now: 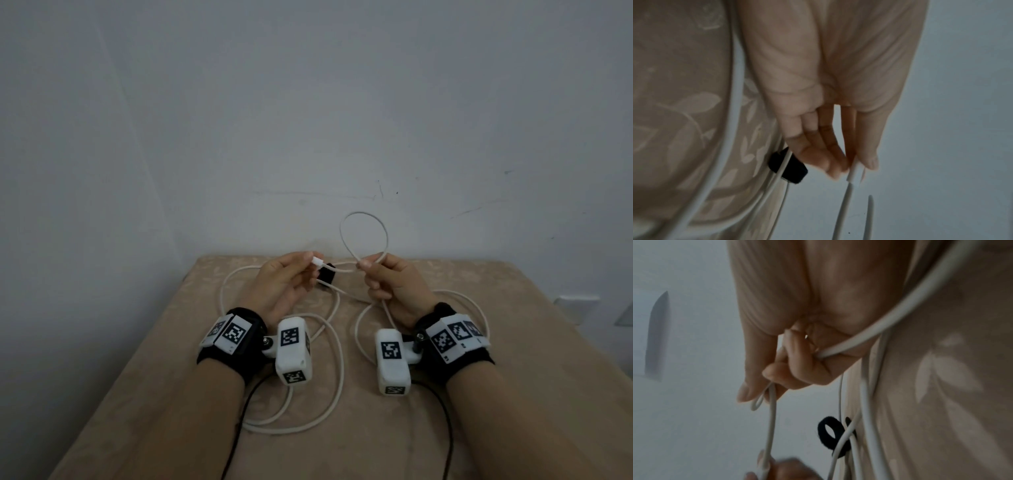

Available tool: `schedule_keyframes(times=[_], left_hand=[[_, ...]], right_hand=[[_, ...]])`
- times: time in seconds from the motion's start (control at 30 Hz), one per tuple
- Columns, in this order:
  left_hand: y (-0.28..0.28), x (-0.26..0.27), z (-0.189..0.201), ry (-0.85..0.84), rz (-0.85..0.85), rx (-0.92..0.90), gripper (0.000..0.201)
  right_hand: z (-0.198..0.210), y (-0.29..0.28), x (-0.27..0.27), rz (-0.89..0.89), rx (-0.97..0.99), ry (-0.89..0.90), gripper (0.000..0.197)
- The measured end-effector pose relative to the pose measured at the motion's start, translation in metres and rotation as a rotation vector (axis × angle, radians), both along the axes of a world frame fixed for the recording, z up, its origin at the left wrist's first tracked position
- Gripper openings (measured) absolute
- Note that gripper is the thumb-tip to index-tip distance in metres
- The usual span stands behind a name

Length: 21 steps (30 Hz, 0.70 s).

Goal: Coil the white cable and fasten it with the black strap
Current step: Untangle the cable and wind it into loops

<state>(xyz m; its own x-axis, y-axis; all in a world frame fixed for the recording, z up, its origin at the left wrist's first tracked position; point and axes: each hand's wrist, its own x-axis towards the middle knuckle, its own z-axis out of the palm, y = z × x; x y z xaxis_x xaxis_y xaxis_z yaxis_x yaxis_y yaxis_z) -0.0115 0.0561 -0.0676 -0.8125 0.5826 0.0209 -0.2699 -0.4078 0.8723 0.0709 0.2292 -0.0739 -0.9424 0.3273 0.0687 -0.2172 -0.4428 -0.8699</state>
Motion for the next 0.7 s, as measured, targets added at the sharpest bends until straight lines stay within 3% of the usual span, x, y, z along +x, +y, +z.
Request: schedule_keyframes(times=[0.17,0.47,0.7], left_hand=[[0.003,0.007,0.001,0.018,-0.123,0.0,0.021],[0.005,0.007,0.0,0.059,-0.114,-0.075,0.023],[-0.006,-0.012,0.002,-0.056,0.079,0.247,0.017]], right_hand=[[0.001,-0.012,-0.001,0.096,0.167,-0.046,0.02],[0.003,-0.019,0.001,0.209,0.32,-0.112,0.016],[0.005,0.006,0.007,0.148,0.232,-0.155,0.015]])
